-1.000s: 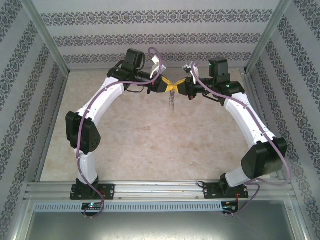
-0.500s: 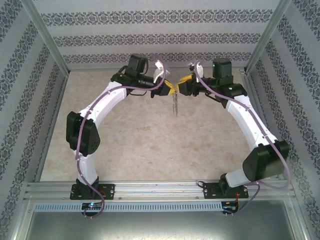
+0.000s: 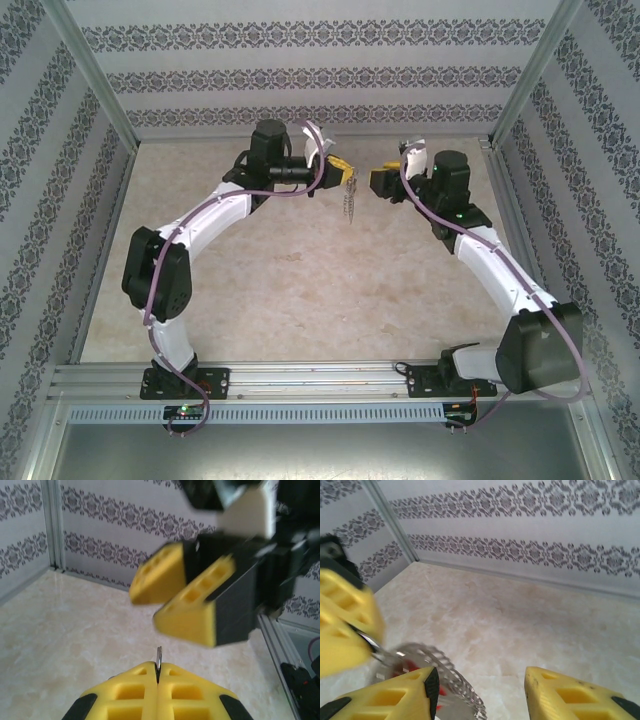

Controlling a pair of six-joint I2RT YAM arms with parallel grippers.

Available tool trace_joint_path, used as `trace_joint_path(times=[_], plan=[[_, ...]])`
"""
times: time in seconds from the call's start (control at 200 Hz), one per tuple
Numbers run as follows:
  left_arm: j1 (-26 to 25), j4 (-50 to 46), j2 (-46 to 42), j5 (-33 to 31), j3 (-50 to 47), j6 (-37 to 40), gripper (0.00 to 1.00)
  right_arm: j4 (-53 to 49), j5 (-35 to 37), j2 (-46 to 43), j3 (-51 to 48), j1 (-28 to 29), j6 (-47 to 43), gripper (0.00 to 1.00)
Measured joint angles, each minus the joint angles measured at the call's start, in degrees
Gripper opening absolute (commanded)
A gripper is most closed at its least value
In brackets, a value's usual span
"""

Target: Put the keys on the keyring

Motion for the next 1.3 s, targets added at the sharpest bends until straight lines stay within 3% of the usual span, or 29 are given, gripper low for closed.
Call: trace_joint_path(times=[0.595,0.844,0.924,1.299], plan=[[0.4,26.1,-1.4,0.1,-5.8,-17.7,0.00,8.9,2.4,2.5,-2.7,6.8,3.0,0.49],[1.0,32.2,-1.4,0.7,-5.8,-23.5,0.00,8.9,3.6,-0.2,-6.3,5.3,3.0,0.49],[1.1,33.7,-1.2,1.0,-5.8,-25.0,0.00,9.1,4.3,-2.1,-7.3,5.2,2.9,0.53],[1.2,34.1,-0.3,1.7,-5.8,-26.8,0.00,10.4,6.9,-5.6,-8.5,7.0,1.1,0.58]])
